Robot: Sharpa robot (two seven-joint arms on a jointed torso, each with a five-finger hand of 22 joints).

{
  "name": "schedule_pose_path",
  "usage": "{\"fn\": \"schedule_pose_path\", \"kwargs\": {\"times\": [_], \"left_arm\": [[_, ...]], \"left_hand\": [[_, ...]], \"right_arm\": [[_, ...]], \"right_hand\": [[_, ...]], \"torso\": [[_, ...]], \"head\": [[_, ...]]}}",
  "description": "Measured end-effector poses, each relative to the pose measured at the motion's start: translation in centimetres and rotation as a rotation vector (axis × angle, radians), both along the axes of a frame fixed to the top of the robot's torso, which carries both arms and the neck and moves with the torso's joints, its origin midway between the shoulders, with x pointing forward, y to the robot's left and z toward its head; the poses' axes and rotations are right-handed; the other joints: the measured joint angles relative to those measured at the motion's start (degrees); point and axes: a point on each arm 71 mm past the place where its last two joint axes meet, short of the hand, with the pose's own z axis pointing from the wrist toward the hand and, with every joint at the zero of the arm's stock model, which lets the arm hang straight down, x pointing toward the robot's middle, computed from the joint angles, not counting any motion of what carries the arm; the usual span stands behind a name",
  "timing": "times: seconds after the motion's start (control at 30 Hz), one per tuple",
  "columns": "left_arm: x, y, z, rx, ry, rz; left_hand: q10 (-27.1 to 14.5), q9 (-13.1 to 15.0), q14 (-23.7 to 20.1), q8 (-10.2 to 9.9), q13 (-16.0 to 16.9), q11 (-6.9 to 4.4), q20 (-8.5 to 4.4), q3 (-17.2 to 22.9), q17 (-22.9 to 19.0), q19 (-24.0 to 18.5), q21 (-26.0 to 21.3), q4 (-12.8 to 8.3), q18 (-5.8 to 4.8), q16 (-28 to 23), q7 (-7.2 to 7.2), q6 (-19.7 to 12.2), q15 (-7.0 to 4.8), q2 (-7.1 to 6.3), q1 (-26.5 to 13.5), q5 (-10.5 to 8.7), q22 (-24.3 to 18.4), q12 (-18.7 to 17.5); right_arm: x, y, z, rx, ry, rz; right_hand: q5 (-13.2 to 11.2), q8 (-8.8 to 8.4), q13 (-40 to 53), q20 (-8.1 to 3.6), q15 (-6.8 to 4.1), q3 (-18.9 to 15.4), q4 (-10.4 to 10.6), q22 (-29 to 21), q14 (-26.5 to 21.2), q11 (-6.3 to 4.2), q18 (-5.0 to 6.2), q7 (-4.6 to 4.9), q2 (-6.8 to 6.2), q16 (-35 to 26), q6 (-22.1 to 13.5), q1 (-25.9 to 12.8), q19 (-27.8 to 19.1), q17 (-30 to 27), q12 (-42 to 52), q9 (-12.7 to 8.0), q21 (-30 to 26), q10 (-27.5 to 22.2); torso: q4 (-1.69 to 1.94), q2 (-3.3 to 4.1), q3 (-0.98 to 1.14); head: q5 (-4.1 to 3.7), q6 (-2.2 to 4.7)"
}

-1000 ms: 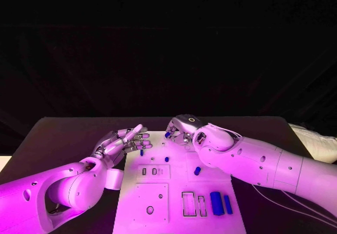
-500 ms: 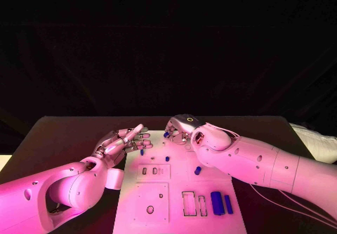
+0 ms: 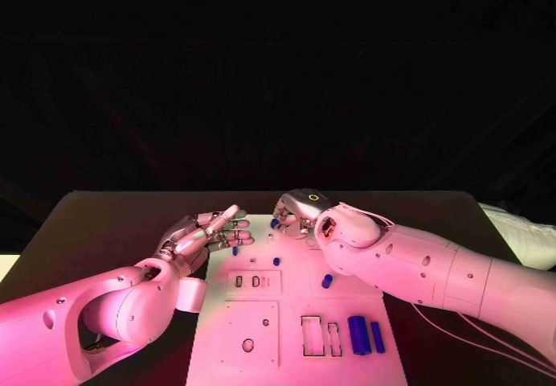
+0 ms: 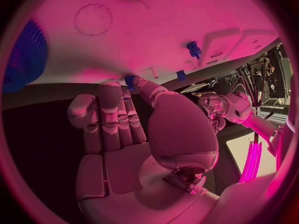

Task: Assemble the parts on the task board

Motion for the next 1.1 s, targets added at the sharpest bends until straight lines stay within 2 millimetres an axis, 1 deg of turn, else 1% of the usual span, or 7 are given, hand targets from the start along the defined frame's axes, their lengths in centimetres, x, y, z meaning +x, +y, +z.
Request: {"fn": "schedule_pose_path", "kwargs": {"times": [0.13,0.47,0.57,0.67,0.8,1.0,1.1], "left_arm": [[0.0,0.0,0.0,0.001,0.001,0.0],[0.1,0.4,-0.1,0.004,0.003,0.009],[0.1,0.6,-0.1,0.005,0.004,0.011],[0.0,0.6,0.0,0.004,0.004,0.011],[-0.1,0.5,0.0,0.002,0.005,0.008],[-0.1,0.4,0.0,-0.003,0.014,0.006],[-0.1,0.4,0.0,-0.005,0.017,0.006]], "left_hand": [[0.0,0.0,0.0,0.0,0.0,0.0,0.0,0.0,0.0,0.0,0.0,0.0,0.0,0.0,0.0,0.0,0.0,0.0,0.0,0.0,0.0,0.0],[0.0,0.0,0.0,-0.2,0.0,0.0,0.0,0.0,0.1,0.0,0.0,0.0,-0.01,-0.3,0.0,0.0,0.0,0.0,0.0,0.0,0.0,-0.2],[0.0,0.0,0.0,-0.2,0.0,0.0,0.0,0.0,0.1,0.0,0.0,0.0,0.0,-0.3,0.0,0.0,0.0,0.0,0.0,0.0,-0.1,-0.2],[0.0,0.0,0.0,-0.2,0.0,0.0,0.0,0.0,0.1,0.0,0.0,0.0,-0.01,-0.3,0.0,0.0,0.0,0.0,0.0,0.0,-0.1,-0.2],[0.0,0.0,0.0,-0.2,-0.1,0.0,0.0,0.0,0.1,0.0,0.0,0.0,-0.01,-0.3,0.0,0.0,0.0,0.24,0.2,0.0,-0.1,-0.2],[0.0,0.0,0.0,-0.2,0.0,0.0,0.0,0.0,0.1,0.0,0.0,-0.3,0.0,-0.3,0.0,0.0,0.0,0.24,0.2,0.0,-0.1,-0.2],[0.0,0.0,0.0,-0.5,-0.1,0.0,0.0,0.0,0.2,0.0,0.0,-0.3,-0.01,-0.3,0.0,0.0,0.0,0.24,0.2,0.0,-0.1,-0.2]], "right_arm": [[0.0,-0.5,0.1,0.01,-0.01,-0.014],[-2.0,-4.0,2.4,0.09,-0.053,-0.018],[-2.6,-6.4,3.6,0.124,-0.05,-0.044],[-2.9,-8.8,4.3,0.157,-0.024,-0.087],[-2.9,-11.4,4.2,0.178,0.039,-0.153],[-2.4,-13.4,3.5,0.159,0.126,-0.228],[-2.1,-13.7,3.0,0.148,0.154,-0.249]], "right_hand": [[-0.3,-0.05,0.0,1.08,1.05,-5.8,1.8,-7.8,-1.6,1.29,1.34,1.37,-2.5,-4.5,-6.0,1.2,-5.0,-5.3,0.0,-0.4,-4.6,-5.2],[1.3,0.47,0.4,0.57,0.21,-7.6,3.9,-4.8,-0.3,0.28,1.37,0.5,-0.77,-4.4,-4.1,4.1,-2.5,-5.6,2.5,0.0,-3.4,-0.7],[1.3,0.52,1.1,0.19,-0.41,-7.7,4.7,-1.1,1.0,-0.41,1.04,0.07,-0.88,-1.1,-3.3,4.2,0.0,-1.5,4.4,0.0,-1.3,3.7],[2.9,0.19,3.2,-0.68,-1.53,-8.3,5.2,4.1,2.1,-0.65,-0.44,-0.29,-2.42,3.6,-3.3,4.4,3.2,4.7,8.0,-0.1,1.6,9.2],[5.7,0.29,11.8,-2.26,-2.66,-14.0,6.6,9.6,2.3,-3.87,-1.38,-1.97,-3.69,13.1,-5.0,5.3,6.1,17.2,16.8,-0.2,4.8,14.1],[5.7,0.29,29.9,-1.92,-2.11,-21.0,11.6,14.1,2.4,-3.16,-1.41,-1.39,-1.72,21.7,-6.5,8.6,7.6,30.1,32.7,-0.2,7.3,8.4],[5.7,0.29,43.8,-1.61,-2.1,-22.4,13.4,17.1,2.4,-2.71,-2.28,-1.44,-1.47,25.7,-6.5,9.6,9.4,37.0,45.7,-0.2,8.8,9.9]], "torso": [[-0.03,-0.01,-0.01],[-0.15,-0.25,0.08],[-0.39,-0.43,0.1],[-0.63,-0.62,0.1],[-0.9,-0.85,0.09],[-1.15,-0.99,0.05],[-1.13,-1.02,0.02]], "head": [[0.03,-0.03],[0.01,0.31],[0.01,0.42],[-0.07,0.45],[-0.15,0.47],[-0.37,0.36],[-0.54,0.31]]}}
